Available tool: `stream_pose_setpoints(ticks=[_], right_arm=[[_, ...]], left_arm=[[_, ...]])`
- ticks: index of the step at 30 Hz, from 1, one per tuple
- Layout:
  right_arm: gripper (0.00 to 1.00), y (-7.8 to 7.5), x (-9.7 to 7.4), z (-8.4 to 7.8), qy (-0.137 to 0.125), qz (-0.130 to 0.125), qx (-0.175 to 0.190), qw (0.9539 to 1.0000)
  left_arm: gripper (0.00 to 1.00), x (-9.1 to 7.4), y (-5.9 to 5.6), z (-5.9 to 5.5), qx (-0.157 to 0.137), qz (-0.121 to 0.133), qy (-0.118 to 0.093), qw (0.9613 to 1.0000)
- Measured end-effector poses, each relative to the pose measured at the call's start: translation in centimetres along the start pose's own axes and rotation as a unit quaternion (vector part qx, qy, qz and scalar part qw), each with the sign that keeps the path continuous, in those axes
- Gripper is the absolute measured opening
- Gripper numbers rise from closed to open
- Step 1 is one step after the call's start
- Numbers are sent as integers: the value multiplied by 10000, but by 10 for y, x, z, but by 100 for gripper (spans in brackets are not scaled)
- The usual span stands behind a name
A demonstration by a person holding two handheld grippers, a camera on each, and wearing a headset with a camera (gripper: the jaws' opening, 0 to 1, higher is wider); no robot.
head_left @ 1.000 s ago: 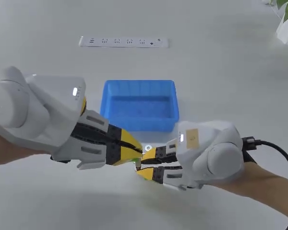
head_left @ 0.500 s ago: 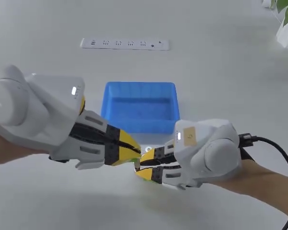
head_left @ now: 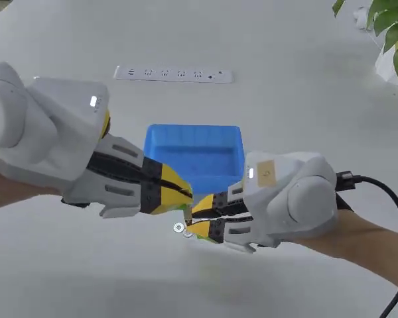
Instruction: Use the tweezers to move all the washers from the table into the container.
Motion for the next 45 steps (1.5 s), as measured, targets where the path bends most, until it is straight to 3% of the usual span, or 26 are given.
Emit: stream_pose_setpoints(ticks=[6, 12, 21, 27, 36, 45], right_arm=[[10, -21, -9, 11, 6, -165, -222, 9996], [10, -41, -13, 17, 39, -352, -382, 9986], [10, -68, -11, 16, 23, -495, -432, 9978], [10, -81, 0, 5, 106, -440, -451, 9980], [10, -99, 19, -18, 178, -449, -269, 9985], [9, -99, 31, -37, 320, -327, -128, 9989]], left_arm=[[5, -10, 8, 16, 149, 104, -145, 9997], [5, -18, 18, 32, 384, 190, -133, 9990], [5, -20, 41, 41, 480, 221, -132, 9985], [5, -13, 59, 37, 444, 233, -112, 9987], [5, 0, 92, 23, 108, 317, -102, 9994], [5, 19, 108, 11, -132, 276, -132, 9994]])
Point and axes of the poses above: the centre of the closed fingertips' face, and the gripper's own axes: x roughly forward along the fingers, y roughly to its left, z roughly out of its top, the point moved 5 cm from there along -x, roughly backward along the fingers, and after that the axes turned 14 degrees about -x, right-handed, at the moved point
